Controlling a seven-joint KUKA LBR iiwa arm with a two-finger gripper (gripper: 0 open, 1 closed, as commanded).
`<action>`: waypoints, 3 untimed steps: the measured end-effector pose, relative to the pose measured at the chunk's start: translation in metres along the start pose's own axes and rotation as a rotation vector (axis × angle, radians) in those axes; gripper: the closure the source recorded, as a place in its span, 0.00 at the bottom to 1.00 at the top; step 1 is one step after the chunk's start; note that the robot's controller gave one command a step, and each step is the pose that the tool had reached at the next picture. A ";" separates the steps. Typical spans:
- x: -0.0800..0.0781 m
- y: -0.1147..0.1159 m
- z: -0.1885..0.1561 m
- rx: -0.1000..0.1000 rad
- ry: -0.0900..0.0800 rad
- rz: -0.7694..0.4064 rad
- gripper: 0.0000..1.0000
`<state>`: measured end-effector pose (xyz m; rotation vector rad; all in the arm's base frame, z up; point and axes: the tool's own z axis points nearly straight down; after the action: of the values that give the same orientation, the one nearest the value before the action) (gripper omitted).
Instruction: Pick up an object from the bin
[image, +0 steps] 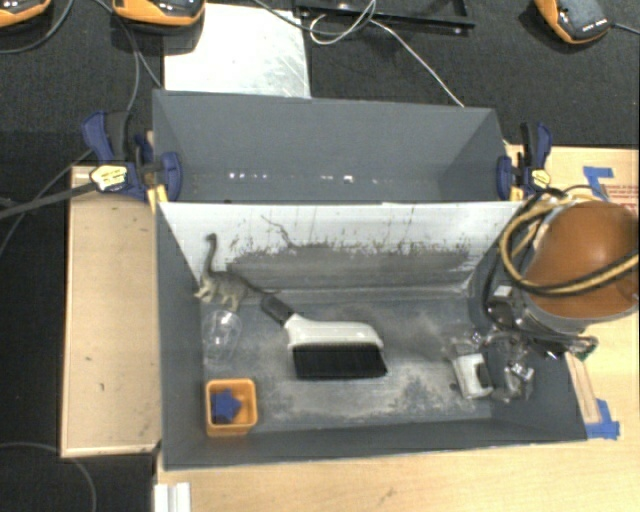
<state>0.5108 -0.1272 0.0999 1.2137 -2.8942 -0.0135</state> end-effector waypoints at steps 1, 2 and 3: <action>-0.004 -0.009 0.029 0.005 -0.012 -0.291 0.00; 0.001 -0.009 0.028 0.006 -0.014 -0.368 1.00; 0.001 -0.009 0.028 0.005 -0.015 -0.378 1.00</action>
Offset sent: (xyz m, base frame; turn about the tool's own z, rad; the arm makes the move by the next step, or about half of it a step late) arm 0.0007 -0.0145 -0.0299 -0.3939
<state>0.5162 -0.1342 0.0722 1.7451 -2.6291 -0.0162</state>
